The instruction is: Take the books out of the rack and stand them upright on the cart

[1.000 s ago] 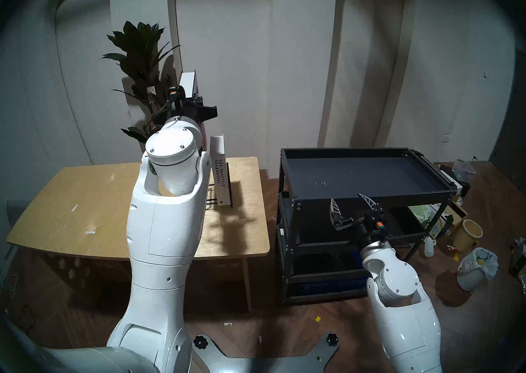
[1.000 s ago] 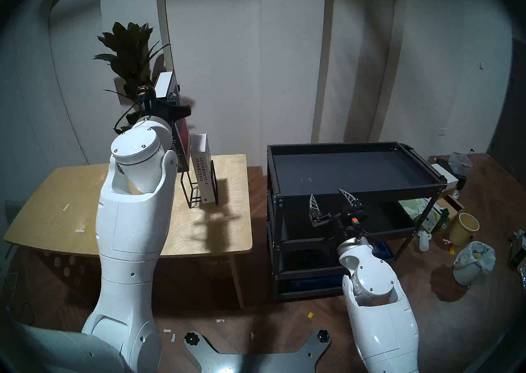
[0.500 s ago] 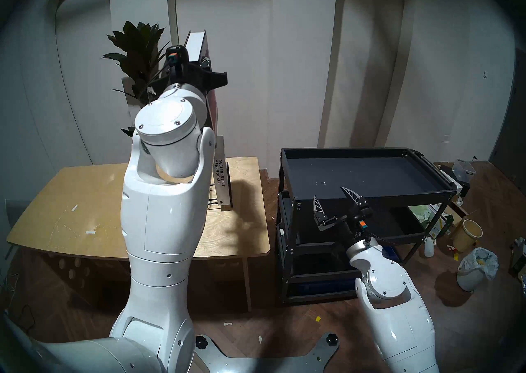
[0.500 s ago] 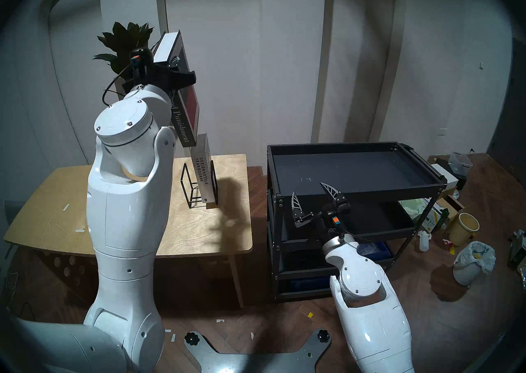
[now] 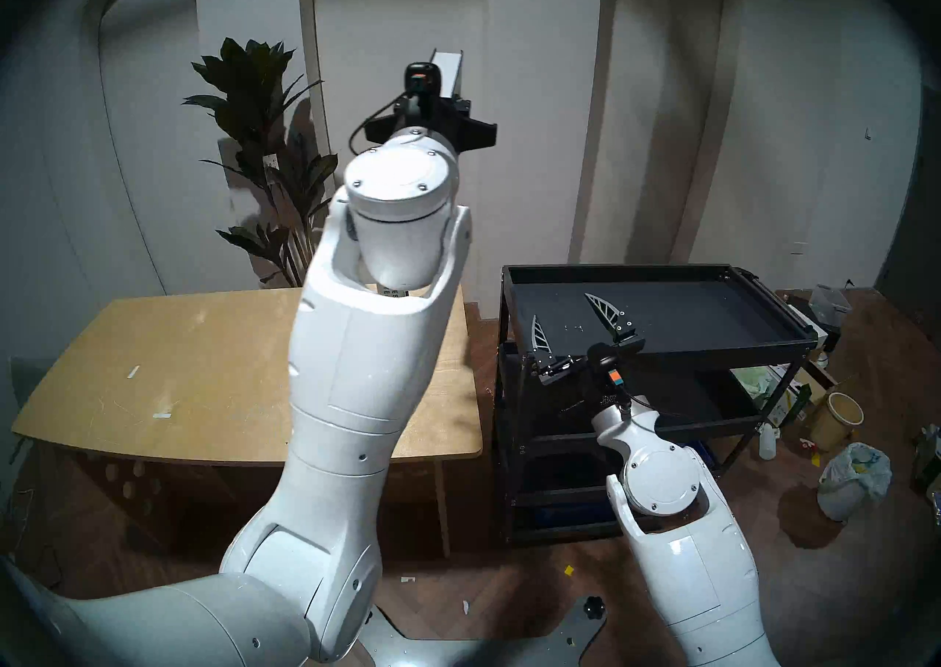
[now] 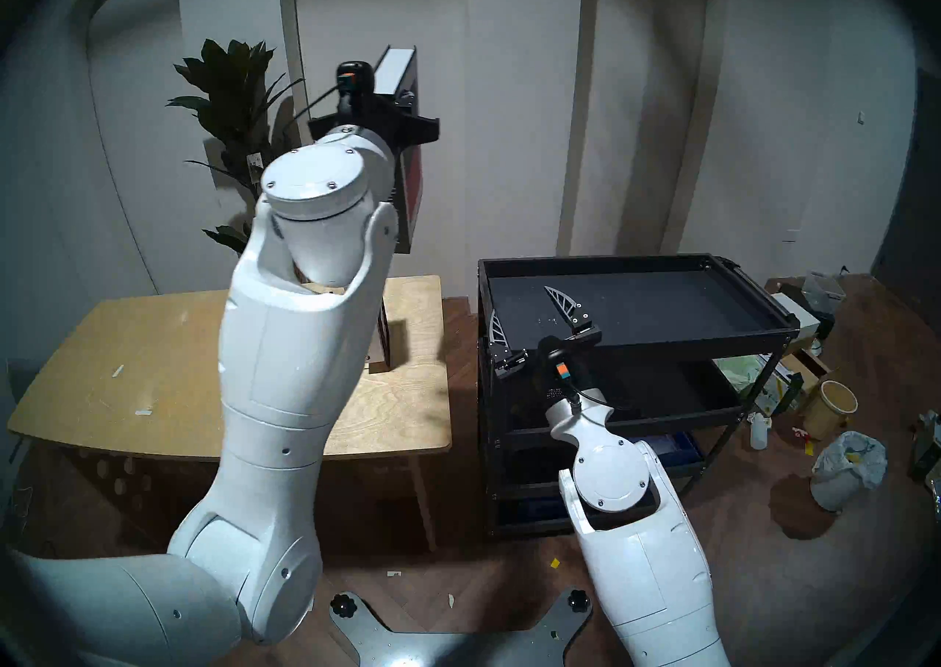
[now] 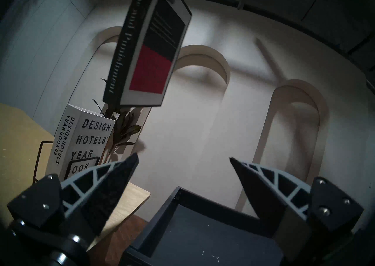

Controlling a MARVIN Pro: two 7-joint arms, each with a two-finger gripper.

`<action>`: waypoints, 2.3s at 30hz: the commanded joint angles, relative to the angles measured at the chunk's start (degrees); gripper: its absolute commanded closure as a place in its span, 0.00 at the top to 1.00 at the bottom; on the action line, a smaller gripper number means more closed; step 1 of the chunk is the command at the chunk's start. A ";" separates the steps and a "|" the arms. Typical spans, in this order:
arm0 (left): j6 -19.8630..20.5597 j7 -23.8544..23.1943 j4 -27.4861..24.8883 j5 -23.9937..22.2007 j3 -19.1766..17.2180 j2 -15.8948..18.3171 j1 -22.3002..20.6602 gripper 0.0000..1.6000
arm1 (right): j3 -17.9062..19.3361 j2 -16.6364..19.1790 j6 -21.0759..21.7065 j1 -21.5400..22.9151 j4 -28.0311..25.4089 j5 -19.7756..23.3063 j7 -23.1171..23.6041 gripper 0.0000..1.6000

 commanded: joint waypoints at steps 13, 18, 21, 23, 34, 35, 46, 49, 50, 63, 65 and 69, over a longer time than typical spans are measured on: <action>-0.70 3.58 18.85 2.70 3.17 -10.17 -11.43 0.00 | -5.35 -8.04 0.54 11.70 6.98 -3.06 -9.25 1.00; -1.06 5.06 22.64 2.77 2.17 -12.20 -13.24 0.00 | -6.52 -8.90 0.63 14.07 9.29 -2.63 -12.27 1.00; -1.50 6.11 24.37 3.10 1.08 -13.25 -13.88 0.00 | -7.18 -9.25 0.67 15.36 10.68 -1.79 -14.17 1.00; -1.68 6.79 25.93 3.03 0.20 -13.95 -14.94 0.00 | -7.64 -9.63 0.78 16.23 11.78 -0.74 -15.73 1.00; -3.01 10.51 34.15 2.43 -3.30 -16.49 -19.74 0.00 | -9.00 -12.24 0.55 22.40 18.47 8.15 -21.65 1.00; -3.19 10.84 34.76 2.43 -3.47 -16.64 -20.04 0.00 | -8.99 -12.51 0.57 22.91 18.86 8.83 -22.06 1.00; -6.28 12.74 38.02 3.57 -2.25 -17.13 -19.77 0.00 | -10.19 -15.84 -0.35 28.19 25.32 18.27 -23.04 1.00; -6.70 12.83 37.83 3.94 -0.84 -16.59 -19.42 0.00 | -10.91 -16.33 -1.22 28.61 25.87 19.49 -22.94 1.00; -6.31 12.75 37.80 3.66 -0.61 -16.39 -19.63 0.00 | -11.03 -16.28 -1.88 28.57 26.12 19.70 -22.58 1.00; -4.65 13.07 36.55 2.34 2.04 -14.41 -19.56 0.00 | -12.18 -15.17 -5.29 30.16 24.50 21.16 -22.71 1.00; -4.49 13.01 36.17 1.97 2.09 -14.20 -19.47 0.00 | -12.17 -15.11 -5.39 30.31 24.36 21.27 -22.80 1.00; -2.83 13.11 35.52 0.48 1.38 -14.57 -19.43 0.00 | -11.84 -15.57 -5.41 30.59 24.20 22.07 -23.18 1.00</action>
